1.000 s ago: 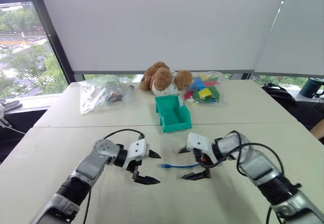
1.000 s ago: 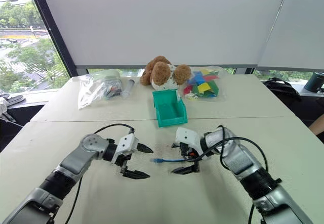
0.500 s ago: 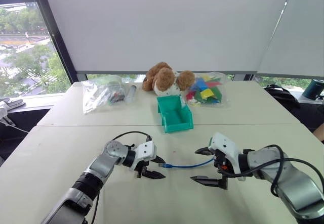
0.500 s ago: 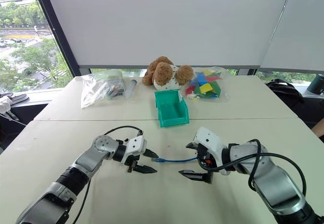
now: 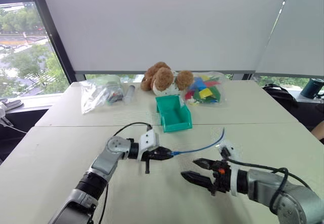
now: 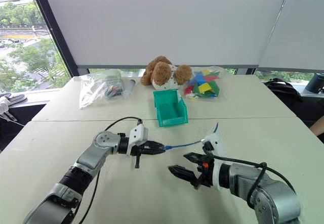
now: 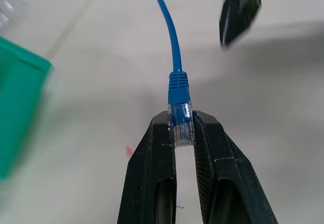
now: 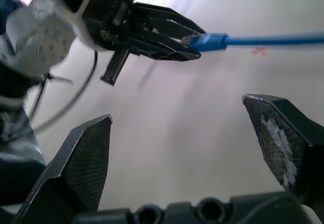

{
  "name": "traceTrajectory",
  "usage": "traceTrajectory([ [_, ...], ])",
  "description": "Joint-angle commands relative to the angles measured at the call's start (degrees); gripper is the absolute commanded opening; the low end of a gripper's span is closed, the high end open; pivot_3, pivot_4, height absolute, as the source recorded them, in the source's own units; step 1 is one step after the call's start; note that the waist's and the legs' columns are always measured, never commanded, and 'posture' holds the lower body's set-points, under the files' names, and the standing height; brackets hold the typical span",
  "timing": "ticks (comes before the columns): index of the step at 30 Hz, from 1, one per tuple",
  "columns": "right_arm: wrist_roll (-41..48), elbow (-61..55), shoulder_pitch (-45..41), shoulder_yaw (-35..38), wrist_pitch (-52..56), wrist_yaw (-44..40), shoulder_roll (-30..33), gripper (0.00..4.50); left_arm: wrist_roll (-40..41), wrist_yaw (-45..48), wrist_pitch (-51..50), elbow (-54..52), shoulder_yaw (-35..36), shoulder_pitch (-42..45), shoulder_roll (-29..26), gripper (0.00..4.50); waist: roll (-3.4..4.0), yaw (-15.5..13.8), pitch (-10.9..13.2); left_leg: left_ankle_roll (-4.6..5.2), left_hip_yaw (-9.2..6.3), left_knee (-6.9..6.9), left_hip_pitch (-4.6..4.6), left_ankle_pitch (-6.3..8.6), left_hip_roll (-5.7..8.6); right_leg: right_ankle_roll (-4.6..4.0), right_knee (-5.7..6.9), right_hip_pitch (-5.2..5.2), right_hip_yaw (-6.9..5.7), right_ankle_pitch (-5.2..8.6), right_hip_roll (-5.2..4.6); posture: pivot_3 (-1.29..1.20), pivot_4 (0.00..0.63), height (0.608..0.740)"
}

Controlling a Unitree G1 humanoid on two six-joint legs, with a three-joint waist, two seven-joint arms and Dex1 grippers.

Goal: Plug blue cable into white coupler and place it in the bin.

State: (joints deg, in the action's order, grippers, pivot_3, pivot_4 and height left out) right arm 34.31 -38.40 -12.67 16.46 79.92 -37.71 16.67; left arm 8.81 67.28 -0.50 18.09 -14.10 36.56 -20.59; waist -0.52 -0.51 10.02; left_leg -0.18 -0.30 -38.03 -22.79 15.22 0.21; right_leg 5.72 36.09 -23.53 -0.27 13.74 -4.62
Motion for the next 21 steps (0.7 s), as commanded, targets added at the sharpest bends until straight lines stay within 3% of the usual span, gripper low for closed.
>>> traceTrajectory([
  [1,2.80,3.75,-4.44,4.89,5.11,6.01,-7.96,4.50,1.77,-0.69,-1.44,-4.39,1.49,0.60,-0.25,0.09,0.04,-0.05,-0.01,0.00,0.00,0.00,-0.01,0.00,0.01,0.00,0.00,-0.01,0.00,0.00,-0.01,0.00,0.150,0.740],
  [3,3.87,5.72,-7.61,8.53,7.71,8.75,-13.78,4.50,1.98,-0.79,-2.11,-5.69,1.52,0.26,-0.57,0.09,0.06,-0.05,-0.01,0.00,0.00,0.02,-0.04,0.00,0.02,0.01,0.01,-0.04,0.00,0.00,0.00,0.00,0.150,0.740],
  [7,4.43,8.37,-11.68,12.88,9.76,12.76,-19.15,4.50,2.12,-0.86,-2.79,-7.17,1.61,-0.18,-1.30,0.09,0.07,-0.12,-0.01,0.00,-0.01,0.02,-0.17,0.00,0.05,0.03,0.04,-0.15,-0.01,-0.02,0.00,0.00,0.150,0.740],
  [16,6.31,11.23,-15.40,16.14,10.82,16.44,-22.30,4.50,2.53,-1.88,-3.09,-8.46,1.27,-0.85,-1.86,0.09,0.07,0.47,-0.01,0.00,0.00,0.03,-0.37,0.00,0.06,0.04,0.11,-0.41,-0.01,-0.02,0.04,0.00,0.150,0.740],
  [19,7.06,11.18,-15.21,15.27,10.81,16.89,-22.55,3.67,2.41,-2.16,-2.74,-8.04,1.21,-0.63,-1.68,0.00,0.07,0.79,-0.01,0.00,0.00,0.03,-0.47,0.00,0.06,0.04,0.13,-0.50,-0.01,-0.03,0.04,0.00,0.150,0.740],
  [21,7.55,11.07,-15.03,15.05,10.79,17.24,-22.70,2.68,2.37,-2.30,-2.62,-8.12,1.13,-0.66,-1.59,0.00,0.07,1.06,-0.01,0.00,-0.01,0.03,-0.50,0.00,0.06,0.05,0.13,-0.54,-0.01,-0.03,0.04,0.00,0.150,0.740],
])
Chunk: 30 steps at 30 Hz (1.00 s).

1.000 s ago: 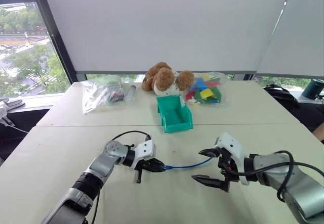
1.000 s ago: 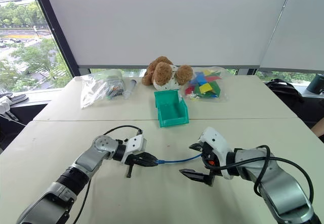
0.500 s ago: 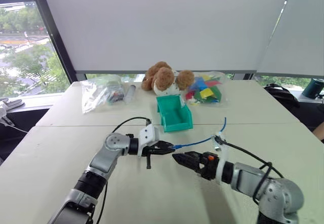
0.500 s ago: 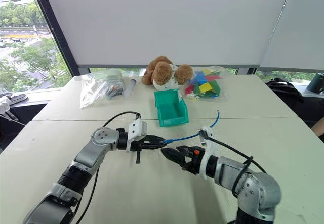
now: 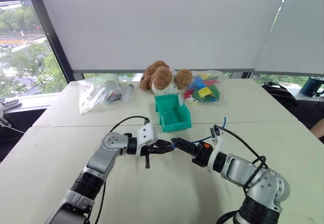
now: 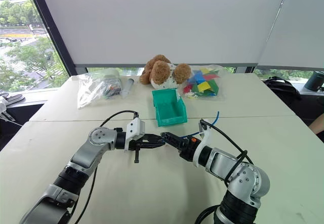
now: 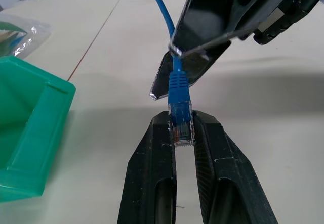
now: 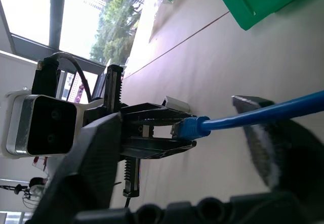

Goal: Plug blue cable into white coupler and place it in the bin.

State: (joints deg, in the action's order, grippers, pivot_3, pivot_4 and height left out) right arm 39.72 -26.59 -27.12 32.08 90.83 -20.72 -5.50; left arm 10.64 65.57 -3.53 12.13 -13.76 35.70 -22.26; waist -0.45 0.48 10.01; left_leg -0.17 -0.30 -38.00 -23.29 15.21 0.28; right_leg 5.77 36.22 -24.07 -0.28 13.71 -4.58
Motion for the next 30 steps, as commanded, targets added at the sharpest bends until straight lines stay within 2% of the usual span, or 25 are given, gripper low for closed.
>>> traceTrajectory([
  [1,2.27,-0.80,-0.47,-0.87,-0.07,0.35,-0.49,2.68,0.50,-0.72,0.42,-2.28,0.72,0.15,0.16,0.00,0.00,0.27,0.00,0.00,0.00,0.00,0.00,0.00,0.00,0.00,0.00,0.00,0.00,0.00,0.00,0.00,0.150,0.740],
  [2,2.34,-0.86,-0.37,-1.26,-0.02,0.39,-0.41,2.11,0.49,-0.89,0.41,-2.31,0.70,0.16,0.25,0.00,0.00,0.30,0.00,0.00,0.00,0.00,-0.01,0.00,0.00,0.00,0.00,-0.02,0.00,0.00,0.00,0.00,0.150,0.740],
  [3,2.37,-0.89,-0.31,-1.60,0.02,0.41,-0.33,2.07,0.47,-1.05,0.43,-2.26,0.68,0.22,0.34,0.00,0.00,0.32,0.00,0.00,0.00,0.02,-0.02,0.00,0.00,0.00,0.01,-0.05,0.00,0.00,0.02,0.00,0.150,0.740],
  [7,2.95,-1.03,-0.20,-2.36,0.00,1.00,-0.22,0.22,0.63,-2.14,0.07,-2.31,0.96,0.56,0.93,0.00,0.00,0.31,0.00,0.00,0.01,0.02,-0.04,0.00,-0.01,0.00,0.02,-0.09,0.00,0.00,0.02,0.00,0.150,0.740],
  [8,3.08,-1.05,-0.21,-2.45,-0.03,1.16,-0.22,0.04,0.71,-2.40,-0.02,-2.44,1.07,0.60,1.05,0.00,0.00,0.30,0.00,0.00,0.01,0.02,-0.04,0.00,-0.01,0.00,0.02,-0.09,0.00,0.00,0.02,0.00,0.150,0.740],
  [16,3.41,-1.23,-1.47,-2.53,-0.46,2.01,0.06,0.04,1.41,-2.14,-2.20,-4.88,1.42,-0.49,-0.30,0.00,0.00,0.33,0.00,0.00,0.01,0.02,-0.05,0.00,-0.01,0.00,0.02,-0.11,0.01,0.00,0.02,0.00,0.150,0.740],
  [22,4.35,-1.11,-3.78,-2.90,-2.22,2.10,2.62,0.00,3.14,-1.32,-7.54,-9.94,3.10,-3.29,-4.95,2.88,0.02,0.53,0.01,0.00,0.01,0.05,-0.07,0.00,-0.04,0.00,0.05,-0.19,0.01,0.00,0.04,0.00,0.150,0.740],
  [25,2.66,-1.35,-4.59,-7.98,-7.97,0.30,8.88,0.00,5.05,-2.91,-11.29,-14.87,8.10,-5.93,-10.00,4.44,0.04,0.60,0.03,0.00,0.02,0.05,-0.09,0.00,-0.04,0.00,0.04,-0.22,0.02,0.00,0.03,0.00,0.150,0.740],
  [30,-0.23,-1.32,-2.77,-18.95,-17.13,-4.93,20.20,0.00,8.09,-7.39,-16.73,-19.31,16.56,-8.40,-15.23,4.48,0.03,0.52,0.03,0.00,0.03,0.06,-0.10,0.00,-0.04,-0.01,0.00,-0.24,0.02,0.01,0.02,0.00,0.150,0.740],
])
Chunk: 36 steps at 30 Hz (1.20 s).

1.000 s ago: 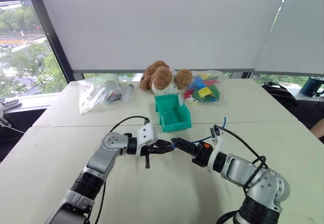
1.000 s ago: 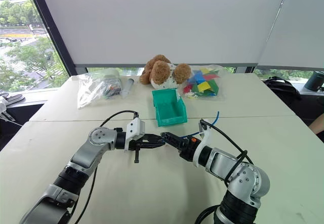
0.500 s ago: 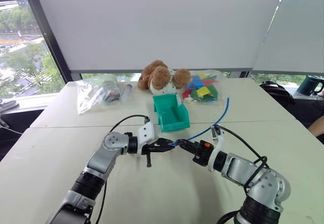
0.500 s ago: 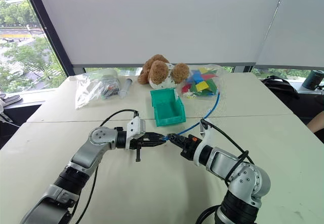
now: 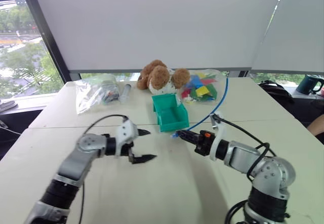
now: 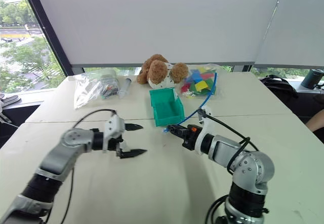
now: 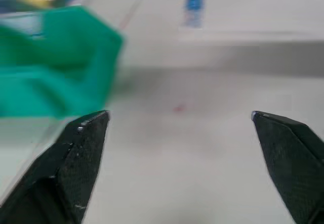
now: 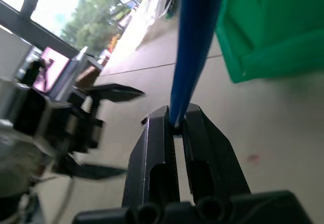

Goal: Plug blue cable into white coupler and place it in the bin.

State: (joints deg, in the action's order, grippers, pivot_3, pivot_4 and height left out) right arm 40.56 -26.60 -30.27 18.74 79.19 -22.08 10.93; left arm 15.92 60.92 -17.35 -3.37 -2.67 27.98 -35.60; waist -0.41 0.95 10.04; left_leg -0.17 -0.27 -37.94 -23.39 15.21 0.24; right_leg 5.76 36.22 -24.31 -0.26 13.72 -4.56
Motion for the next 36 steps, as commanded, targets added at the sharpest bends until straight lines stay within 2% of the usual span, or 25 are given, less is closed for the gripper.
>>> traceTrajectory([
  [1,-1.73,-1.08,0.68,-7.64,-7.42,-4.76,5.75,0.00,3.25,-3.76,-3.98,-4.46,7.52,-1.38,-3.03,4.48,-0.01,0.06,0.01,0.00,0.01,0.00,0.00,0.00,0.00,0.00,-0.01,0.00,0.00,0.00,0.00,0.00,0.150,0.740],
  [5,-3.88,1.09,0.90,-13.05,-13.48,-7.66,10.11,0.00,2.91,-4.98,-4.22,-4.82,10.93,-6.20,-6.27,4.48,-0.02,0.17,0.01,0.00,0.01,0.01,0.00,0.00,0.00,0.01,-0.02,0.00,0.00,0.00,0.00,0.00,0.150,0.740],
  [10,-5.34,3.89,-0.14,-16.56,-18.26,-9.65,11.78,0.00,0.53,-6.17,-0.28,-1.94,10.19,-11.16,-6.20,4.48,-0.04,-0.16,0.03,0.00,0.04,0.03,0.00,0.00,-0.02,0.00,-0.03,-0.01,0.00,0.00,0.00,0.00,0.150,0.740],
  [14,-5.66,4.96,-0.67,-17.75,-19.98,-10.32,12.27,0.00,0.51,-7.31,0.81,0.14,8.82,-10.65,-3.68,4.48,-0.05,-0.51,0.02,0.00,0.04,0.00,-0.02,0.00,0.01,-0.01,-0.07,0.03,0.00,0.00,-0.07,0.00,0.150,0.740],
  [20,-5.25,3.89,-0.12,-17.70,-20.06,-9.67,13.07,0.00,-3.41,-9.08,6.76,8.80,4.04,-8.46,1.36,4.48,-0.06,-0.33,0.02,0.00,0.06,-0.01,-0.02,0.00,0.02,0.00,-0.07,0.02,0.00,-0.01,-0.10,0.00,0.150,0.740],
  [28,-4.24,2.03,0.83,-16.66,-19.00,-8.12,13.35,0.00,-5.69,-10.67,13.14,17.15,1.67,-6.44,5.58,4.48,-0.06,-0.42,0.02,0.00,0.07,0.00,-0.02,0.00,-0.01,0.00,-0.03,-0.02,-0.01,-0.02,-0.08,0.00,0.150,0.740],
  [31,-4.03,1.47,1.11,-16.60,-18.60,-7.70,13.43,0.00,-5.51,-10.65,14.53,19.47,1.41,-5.50,7.03,3.61,-0.06,-0.35,0.02,0.00,0.07,0.00,-0.03,0.00,0.02,0.00,-0.04,0.00,0.00,-0.02,-0.13,0.00,0.150,0.740],
  [36,-3.71,0.71,1.18,-16.73,-17.90,-7.39,13.67,0.00,-4.59,-9.09,15.18,21.26,1.43,-4.59,8.13,1.04,-0.06,-0.33,0.02,0.00,0.06,-0.01,-0.03,0.00,0.01,0.01,-0.03,-0.01,-0.01,-0.02,-0.11,0.00,0.150,0.740],
])
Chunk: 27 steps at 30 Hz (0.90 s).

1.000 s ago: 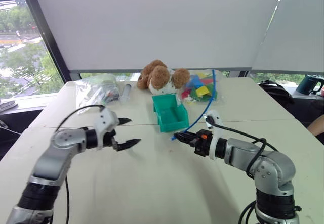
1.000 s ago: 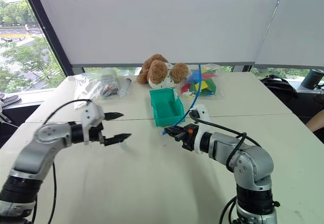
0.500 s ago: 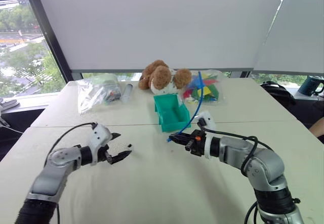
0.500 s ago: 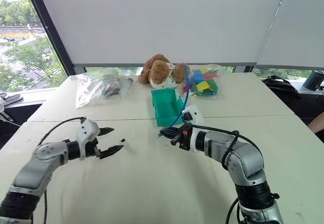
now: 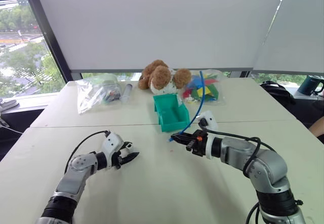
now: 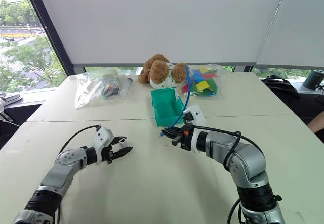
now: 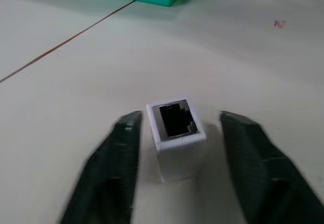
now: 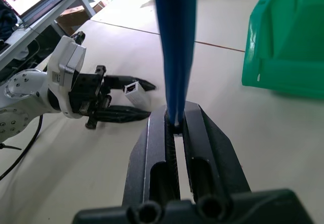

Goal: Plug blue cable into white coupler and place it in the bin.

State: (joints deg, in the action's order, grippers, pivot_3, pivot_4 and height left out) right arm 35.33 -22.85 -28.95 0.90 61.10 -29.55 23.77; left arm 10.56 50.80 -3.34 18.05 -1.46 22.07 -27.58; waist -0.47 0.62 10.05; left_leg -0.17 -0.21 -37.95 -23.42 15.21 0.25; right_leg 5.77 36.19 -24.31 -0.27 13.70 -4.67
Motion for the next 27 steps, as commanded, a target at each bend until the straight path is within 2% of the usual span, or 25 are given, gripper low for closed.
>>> traceTrajectory([
  [1,1.63,-3.23,-0.31,1.06,0.29,-0.08,1.07,0.00,1.02,1.88,1.37,-0.01,0.07,1.45,0.18,0.53,0.00,0.01,0.00,0.00,0.00,0.00,0.00,0.00,0.00,0.00,0.00,0.00,0.00,0.00,0.00,0.00,0.150,0.740],
  [2,1.74,-3.38,-0.44,1.05,0.39,-0.19,1.27,0.00,1.17,2.51,1.50,0.06,-0.01,1.55,0.24,0.40,0.00,0.01,0.00,0.00,0.01,0.00,0.00,0.00,0.00,0.00,0.00,0.00,0.00,0.00,0.00,0.00,0.150,0.740],
  [4,1.61,-3.47,-1.75,0.19,-0.09,-2.03,3.21,0.00,2.03,5.69,1.51,-0.58,-1.11,2.42,0.72,0.42,0.00,0.01,0.00,0.00,0.00,0.00,0.00,0.00,0.00,0.00,0.00,0.00,0.00,0.00,0.00,0.00,0.150,0.740],
  [8,-0.88,-2.91,-4.91,-5.00,-5.12,-10.02,9.77,0.00,2.51,12.03,1.52,-0.52,-4.48,5.61,2.19,0.42,0.00,-0.19,0.00,0.00,0.01,-0.03,-0.01,0.00,0.02,0.00,-0.02,0.02,0.00,0.00,-0.01,0.00,0.150,0.740],
  [16,-9.63,3.58,-11.23,-15.61,-17.77,-24.35,17.77,0.00,0.02,23.01,7.74,9.05,-12.04,14.34,7.43,0.42,-0.02,0.13,0.00,0.00,0.05,-0.06,-0.01,0.00,0.05,0.00,-0.05,0.04,-0.01,0.00,0.11,0.00,0.150,0.740],
  [27,-17.82,10.48,-13.15,-21.66,-26.02,-30.64,15.92,0.00,-4.26,26.65,15.28,22.19,-14.92,19.28,11.88,0.42,-0.04,-0.01,0.01,0.01,0.04,-0.07,-0.02,0.00,0.09,0.01,-0.02,0.02,-0.02,0.00,0.11,0.00,0.150,0.740],
])
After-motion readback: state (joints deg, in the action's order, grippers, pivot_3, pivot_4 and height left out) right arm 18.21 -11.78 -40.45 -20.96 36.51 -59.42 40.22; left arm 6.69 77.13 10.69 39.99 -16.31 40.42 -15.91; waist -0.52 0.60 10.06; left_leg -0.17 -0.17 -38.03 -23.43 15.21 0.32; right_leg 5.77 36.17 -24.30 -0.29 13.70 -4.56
